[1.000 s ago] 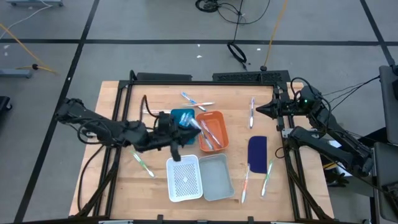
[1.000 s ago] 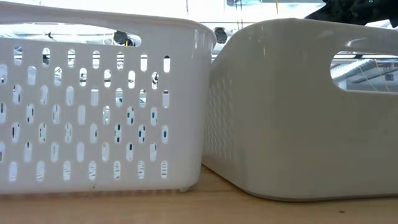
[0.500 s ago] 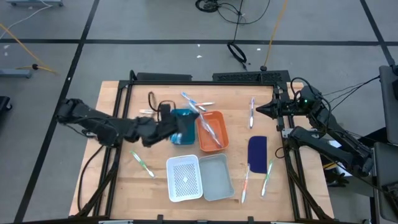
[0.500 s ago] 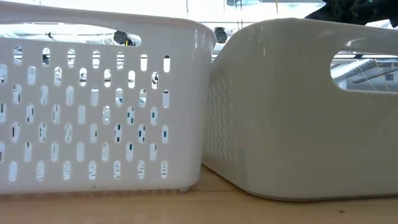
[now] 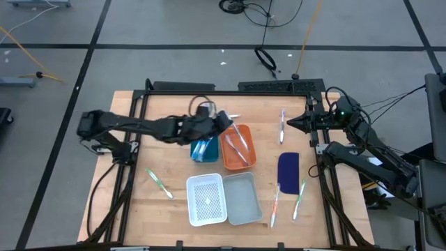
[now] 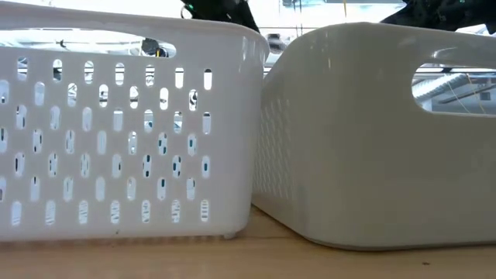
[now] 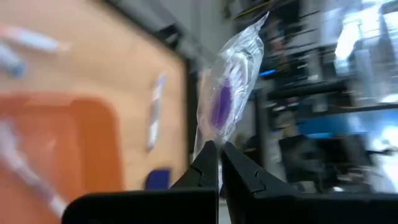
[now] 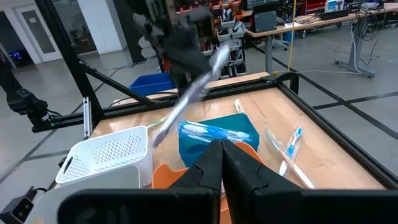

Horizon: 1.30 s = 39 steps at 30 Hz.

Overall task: Pick & Place Toothbrushes
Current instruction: Put the violet toothbrush into the orange bin

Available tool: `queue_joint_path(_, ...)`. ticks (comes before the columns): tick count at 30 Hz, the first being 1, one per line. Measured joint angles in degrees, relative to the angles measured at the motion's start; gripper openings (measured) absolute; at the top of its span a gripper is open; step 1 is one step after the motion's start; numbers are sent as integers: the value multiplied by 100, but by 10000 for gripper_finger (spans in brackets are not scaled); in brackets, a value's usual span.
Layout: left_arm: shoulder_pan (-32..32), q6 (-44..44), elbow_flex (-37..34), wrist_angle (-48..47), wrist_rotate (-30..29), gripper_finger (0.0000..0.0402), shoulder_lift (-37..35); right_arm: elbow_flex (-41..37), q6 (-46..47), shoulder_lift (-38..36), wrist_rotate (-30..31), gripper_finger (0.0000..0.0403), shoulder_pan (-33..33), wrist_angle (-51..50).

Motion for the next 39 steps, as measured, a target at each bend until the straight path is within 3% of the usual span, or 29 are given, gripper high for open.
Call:
queue_joint_path(7,245,-1012,1293,-1975,1098,0,908,0,-256,2,2,0,-2,-26)
queue_joint_path(11,430,-1219,1883,-2533,1791,0,1460,0,-273,0,0,0,0,-28)
queue_joint_path(15,597,-1507,2131,-3166,2234,0,1888,0,-275,2,0,0,0,-28)
queue_joint_path(19,715,-1802,2131,-3180,2497,0,2092,0,-278,1,0,0,-1,-28)
queue_joint_path(28,1107,-1905,2131,-3324,2819,0,2108,0,-278,0,-2,0,0,-46)
queue_joint_path(39,974,-2416,2111,-3404,2545,0,2107,0,-503,2,-2,0,0,-72)
